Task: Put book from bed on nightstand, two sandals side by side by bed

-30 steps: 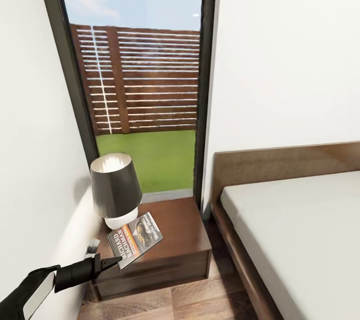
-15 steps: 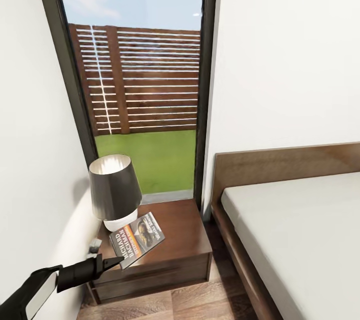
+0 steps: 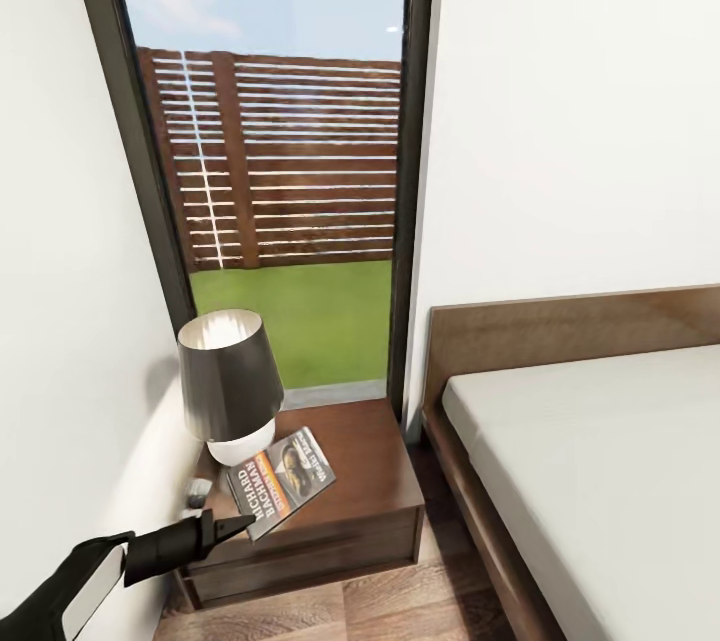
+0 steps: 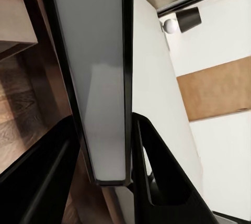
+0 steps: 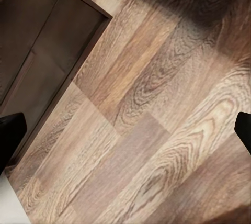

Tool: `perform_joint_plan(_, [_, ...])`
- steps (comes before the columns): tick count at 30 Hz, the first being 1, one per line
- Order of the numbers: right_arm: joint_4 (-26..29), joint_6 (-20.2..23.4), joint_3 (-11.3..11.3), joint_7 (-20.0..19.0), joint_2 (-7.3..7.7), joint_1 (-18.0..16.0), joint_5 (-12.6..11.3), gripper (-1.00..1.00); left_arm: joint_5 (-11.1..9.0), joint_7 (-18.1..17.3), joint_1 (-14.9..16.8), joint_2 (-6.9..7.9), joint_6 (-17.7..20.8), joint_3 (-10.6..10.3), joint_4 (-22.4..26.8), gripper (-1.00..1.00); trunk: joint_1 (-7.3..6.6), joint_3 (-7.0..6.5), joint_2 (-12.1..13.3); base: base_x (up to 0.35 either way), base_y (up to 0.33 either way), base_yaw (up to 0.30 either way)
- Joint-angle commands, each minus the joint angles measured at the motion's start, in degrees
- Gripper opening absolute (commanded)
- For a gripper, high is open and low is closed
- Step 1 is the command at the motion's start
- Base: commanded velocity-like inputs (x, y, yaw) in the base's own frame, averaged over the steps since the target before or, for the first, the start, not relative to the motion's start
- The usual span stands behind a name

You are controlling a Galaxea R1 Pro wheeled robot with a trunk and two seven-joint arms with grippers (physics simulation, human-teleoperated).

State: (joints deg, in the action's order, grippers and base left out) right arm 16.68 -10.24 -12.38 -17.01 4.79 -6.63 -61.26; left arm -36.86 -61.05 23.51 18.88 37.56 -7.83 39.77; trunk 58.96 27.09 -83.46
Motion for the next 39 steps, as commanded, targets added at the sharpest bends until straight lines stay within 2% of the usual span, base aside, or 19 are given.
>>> perform_joint_plan(1, [-0.1, -0.3, -0.4, -0.2, 0.04, 0.0, -0.6, 1.00, -0.5, 0.4, 0.1, -0.19, 0.5, -0.2, 0.0, -1.00, 0.00, 0.06, 0.0, 0.000, 0.000, 0.000])
perform_joint_plan(8, [-0.1, -0.3, -0.3, -0.1, 0.04, 0.0, -0.7, 1.00, -0.5, 5.4, 2.1, -3.32, 4.2, -0.3, 0.5, -1.00, 0.00, 0.06, 0.0, 0.000, 0.000, 0.000])
perform_joint_plan(13, [-0.1, -0.3, -0.2, -0.1, 0.10, 0.0, -0.8, 1.00, -0.5, 9.8, 4.8, -5.68, 8.0, -0.3, 0.7, -1.00, 0.00, 0.06, 0.0, 0.000, 0.000, 0.000])
perform_joint_plan(20, [-0.1, -0.3, -0.2, 0.0, 0.13, 0.0, -0.9, 1.00, -0.4, 14.6, 9.1, -8.42, 10.2, -0.3, 0.7, -1.00, 0.00, 0.06, 0.0, 0.000, 0.000, 0.000])
perform_joint_plan(27, [-0.1, -0.3, -0.2, 0.0, 0.13, 0.0, -0.9, 1.00, -0.4, 18.9, 12.6, -9.89, 11.4, -0.3, 0.2, -1.00, 0.00, 0.06, 0.0, 0.000, 0.000, 0.000])
perform_joint_plan(32, [-0.1, -0.3, -0.2, 0.1, 0.13, 0.0, -0.8, 1.00, -0.6, 23.6, 15.2, -10.91, 12.1, -0.3, 0.0, -1.00, 0.00, 0.06, 0.0, 0.000, 0.000, 0.000])
perform_joint_plan(39, [-0.1, -0.1, -0.6, 0.4, 0.08, 0.0, -0.5, 1.00, -0.6, 28.2, 18.0, -13.46, 13.1, -0.3, -0.4, -1.00, 0.00, 0.06, 0.0, 0.000, 0.000, 0.000])
